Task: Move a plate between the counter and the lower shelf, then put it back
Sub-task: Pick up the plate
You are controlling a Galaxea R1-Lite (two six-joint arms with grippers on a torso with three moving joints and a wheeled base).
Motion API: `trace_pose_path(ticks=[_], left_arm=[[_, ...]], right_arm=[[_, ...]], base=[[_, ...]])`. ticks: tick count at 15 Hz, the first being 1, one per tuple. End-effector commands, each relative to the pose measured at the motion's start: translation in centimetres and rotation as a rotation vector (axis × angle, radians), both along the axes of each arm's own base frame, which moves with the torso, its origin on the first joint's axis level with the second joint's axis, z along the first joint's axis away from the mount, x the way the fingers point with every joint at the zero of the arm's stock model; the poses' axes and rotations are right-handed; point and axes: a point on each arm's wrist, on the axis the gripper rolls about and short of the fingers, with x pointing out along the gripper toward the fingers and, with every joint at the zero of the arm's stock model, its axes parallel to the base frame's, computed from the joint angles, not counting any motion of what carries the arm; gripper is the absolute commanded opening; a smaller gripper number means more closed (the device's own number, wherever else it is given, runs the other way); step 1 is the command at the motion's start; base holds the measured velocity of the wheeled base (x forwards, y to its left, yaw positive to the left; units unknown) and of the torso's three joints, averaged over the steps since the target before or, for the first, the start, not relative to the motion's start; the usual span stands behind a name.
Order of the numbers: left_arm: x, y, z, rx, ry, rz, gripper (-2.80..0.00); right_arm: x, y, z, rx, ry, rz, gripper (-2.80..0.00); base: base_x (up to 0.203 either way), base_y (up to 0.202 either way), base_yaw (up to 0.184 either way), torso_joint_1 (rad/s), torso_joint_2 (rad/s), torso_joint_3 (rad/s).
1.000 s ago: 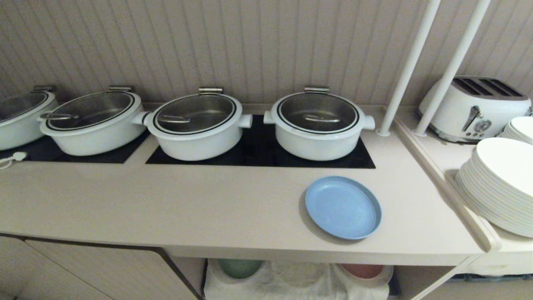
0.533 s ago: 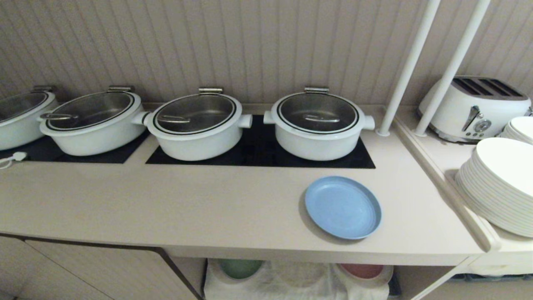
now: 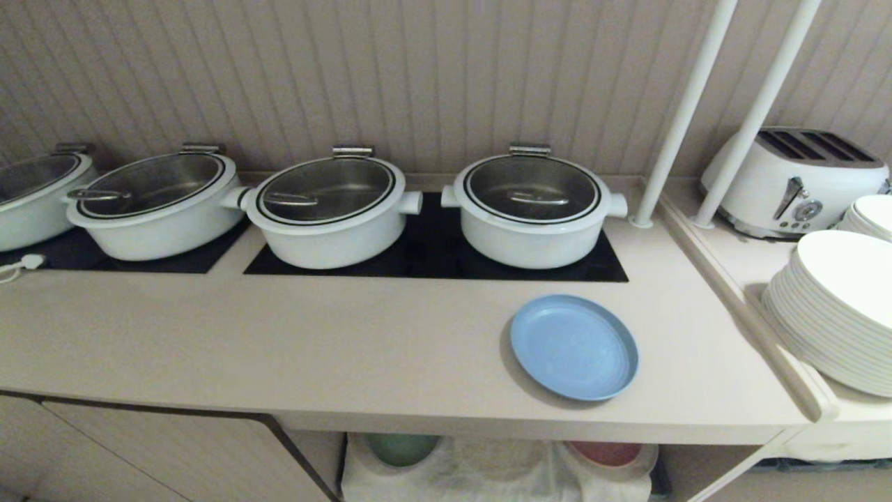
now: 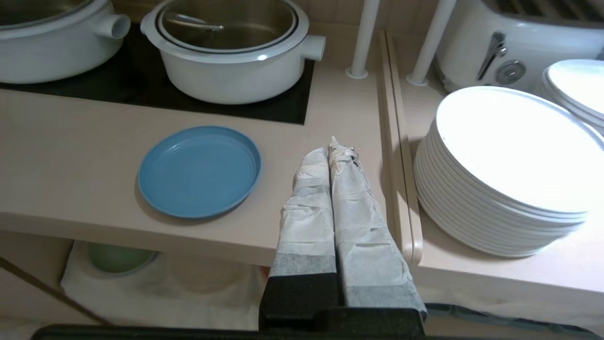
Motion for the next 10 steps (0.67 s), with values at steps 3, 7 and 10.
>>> trace_pose_path(ticks=[3, 7, 10], left_arm=[[0.0, 0.0, 0.0, -0.001, 0.0, 0.0, -2.8], [0.0, 0.0, 0.0, 0.0, 0.0, 0.0, -2.8], [0.0, 0.0, 0.0, -0.002, 0.0, 0.0, -2.8]], right_arm=[[7.7, 0.2, 2.1, -0.01, 0.258, 0.003, -2.8], [13.0, 0.5, 1.0, -0.038, 0.647, 0.023, -2.8], [16.6, 1.9, -0.6, -0.097, 0.861, 0.1, -2.8]], base=[[0.0, 0.0, 0.0, 0.0, 0.0, 0.0], [0.0, 0.0, 0.0, 0.0, 0.0, 0.0], [0.0, 0.0, 0.0, 0.0, 0.0, 0.0]])
